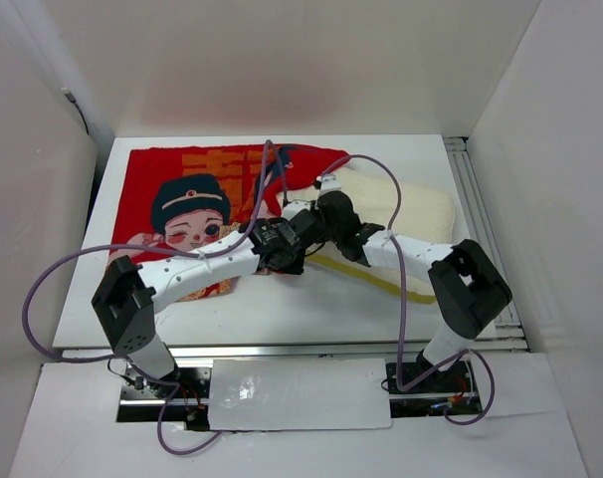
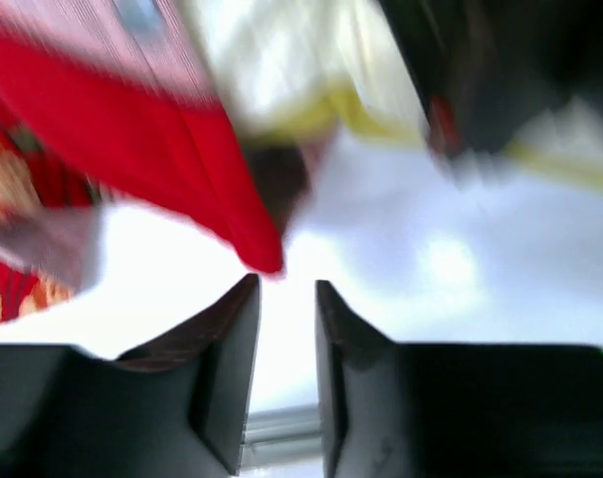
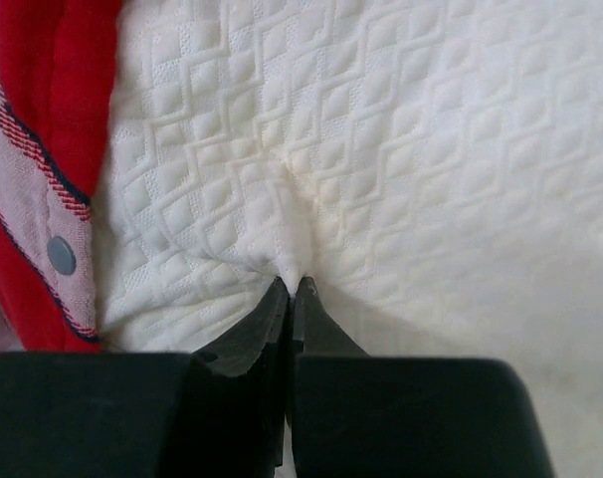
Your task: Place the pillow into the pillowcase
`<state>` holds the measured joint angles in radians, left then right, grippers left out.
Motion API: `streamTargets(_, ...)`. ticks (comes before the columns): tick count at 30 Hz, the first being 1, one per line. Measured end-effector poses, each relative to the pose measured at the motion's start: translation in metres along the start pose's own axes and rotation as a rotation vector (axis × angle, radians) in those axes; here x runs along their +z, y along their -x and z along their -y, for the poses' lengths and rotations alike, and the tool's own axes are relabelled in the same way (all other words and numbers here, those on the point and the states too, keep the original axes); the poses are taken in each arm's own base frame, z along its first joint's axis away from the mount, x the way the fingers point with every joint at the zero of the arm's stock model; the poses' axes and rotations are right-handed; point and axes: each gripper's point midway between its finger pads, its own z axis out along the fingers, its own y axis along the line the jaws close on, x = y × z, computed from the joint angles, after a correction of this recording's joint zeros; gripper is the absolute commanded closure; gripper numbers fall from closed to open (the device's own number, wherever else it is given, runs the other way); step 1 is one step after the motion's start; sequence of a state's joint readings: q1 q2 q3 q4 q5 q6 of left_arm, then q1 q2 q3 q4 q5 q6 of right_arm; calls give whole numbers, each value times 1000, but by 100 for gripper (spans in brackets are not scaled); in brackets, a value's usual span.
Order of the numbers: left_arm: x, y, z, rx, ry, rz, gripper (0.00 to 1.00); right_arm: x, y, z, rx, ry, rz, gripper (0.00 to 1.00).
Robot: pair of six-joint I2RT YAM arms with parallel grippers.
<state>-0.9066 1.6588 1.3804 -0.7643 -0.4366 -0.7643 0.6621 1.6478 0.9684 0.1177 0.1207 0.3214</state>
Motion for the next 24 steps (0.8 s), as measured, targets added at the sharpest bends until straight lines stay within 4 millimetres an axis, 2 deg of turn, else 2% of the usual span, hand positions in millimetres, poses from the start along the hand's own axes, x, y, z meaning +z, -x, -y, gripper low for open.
streamTargets(1, -5, -3, 4, 8, -14, 1, 51, 1, 5, 4, 9, -14, 12, 100)
streamTargets(4, -15, -7, 6, 13, -31, 4, 51, 1, 12, 13, 23, -47, 30, 100)
streamTargets(5, -15, -7, 5, 6, -28, 3, 44, 1, 12, 14, 26, -49, 30, 100)
streamTargets(9, -8, -6, -1, -29, 3, -5, 27, 1, 11, 12, 26, -33, 23, 100)
streamTargets(13, 3, -4, -9, -66, 44, -9, 26, 1, 10, 10, 20, -21, 19, 100)
streamTargets(16, 13, -1, -10, -81, 57, -6, 35, 1, 10, 9, 19, -15, 17, 100)
streamTargets(18, 23, 1, -8, -84, 59, -4, 51, 1, 10, 10, 20, -14, 16, 100)
streamTargets(19, 27, 1, -7, -89, 62, -6, 76, 1, 10, 10, 21, -13, 15, 100)
streamTargets(20, 32, 1, -8, -99, 71, -11, 91, 1, 10, 10, 22, -11, 16, 100)
streamTargets(21, 38, -1, -9, -96, 80, -18, 100, 1, 10, 9, 22, -7, 16, 100)
streamTargets(24, 48, -4, -10, -89, 100, -36, 100, 0, 9, 7, 33, 5, 16, 100)
